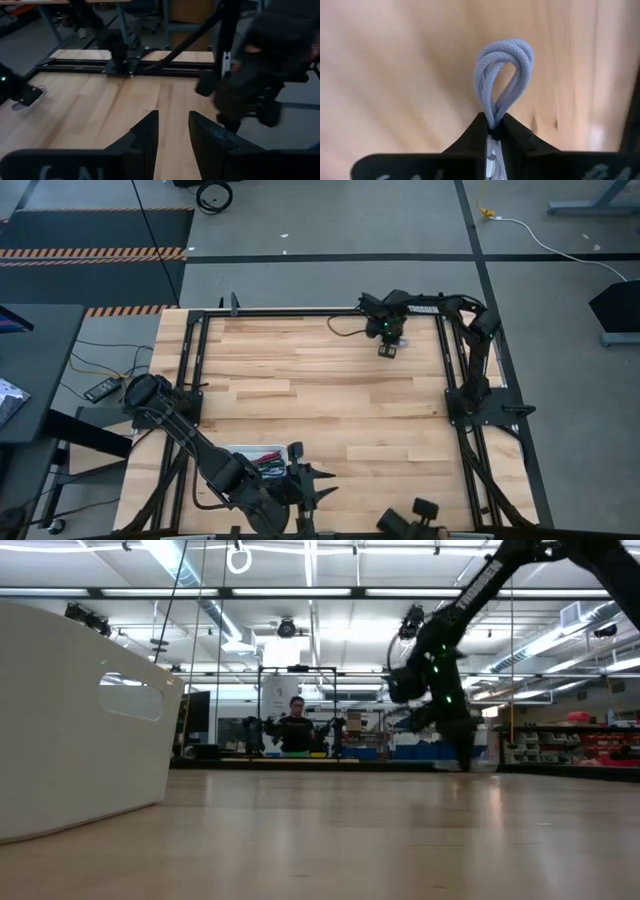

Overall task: Pick and place USB-C Cables
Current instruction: Put the white charger cable into the white bin

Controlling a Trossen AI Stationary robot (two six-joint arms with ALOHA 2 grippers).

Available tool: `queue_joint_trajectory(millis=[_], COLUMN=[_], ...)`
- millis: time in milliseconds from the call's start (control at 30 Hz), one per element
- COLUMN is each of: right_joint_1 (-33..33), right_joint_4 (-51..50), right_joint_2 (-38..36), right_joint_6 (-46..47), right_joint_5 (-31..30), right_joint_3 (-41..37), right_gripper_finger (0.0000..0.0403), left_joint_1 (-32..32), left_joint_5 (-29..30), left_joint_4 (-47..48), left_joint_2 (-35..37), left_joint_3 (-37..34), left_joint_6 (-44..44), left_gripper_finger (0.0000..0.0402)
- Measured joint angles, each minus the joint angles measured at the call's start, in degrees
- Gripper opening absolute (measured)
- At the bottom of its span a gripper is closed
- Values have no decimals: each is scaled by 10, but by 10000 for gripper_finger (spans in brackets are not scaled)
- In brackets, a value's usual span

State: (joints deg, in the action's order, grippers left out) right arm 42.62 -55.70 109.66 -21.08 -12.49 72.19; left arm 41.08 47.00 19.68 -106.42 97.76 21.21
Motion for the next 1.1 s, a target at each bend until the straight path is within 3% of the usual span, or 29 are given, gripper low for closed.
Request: queue_joint_trajectory(millis=[167, 333, 633, 900, 1100], right_joint_1=[-67, -141, -302, -465, -560], right_joint_4=[-5, -2, 72, 163, 181], right_joint_2=[-56, -129, -254, -302, -296], right_joint_6=[-1, 6, 44, 76, 109], right_joint_5=[15, 76, 123, 119, 25], right_joint_3=[30, 63, 77, 78, 78], right_gripper_finger=[32, 32, 32, 32, 32], left_joint_1=[10, 18, 15, -3, -12], left_joint_5=[33, 82, 158, 194, 195], left_joint_4=[69, 138, 144, 96, -2], left_joint_2=[5, 10, 11, 11, 11], left_joint_3=[0, 0, 0, 0, 0], left_joint_6=[24, 58, 67, 11, -115], left_gripper_finger=[114, 114, 114, 114, 112])
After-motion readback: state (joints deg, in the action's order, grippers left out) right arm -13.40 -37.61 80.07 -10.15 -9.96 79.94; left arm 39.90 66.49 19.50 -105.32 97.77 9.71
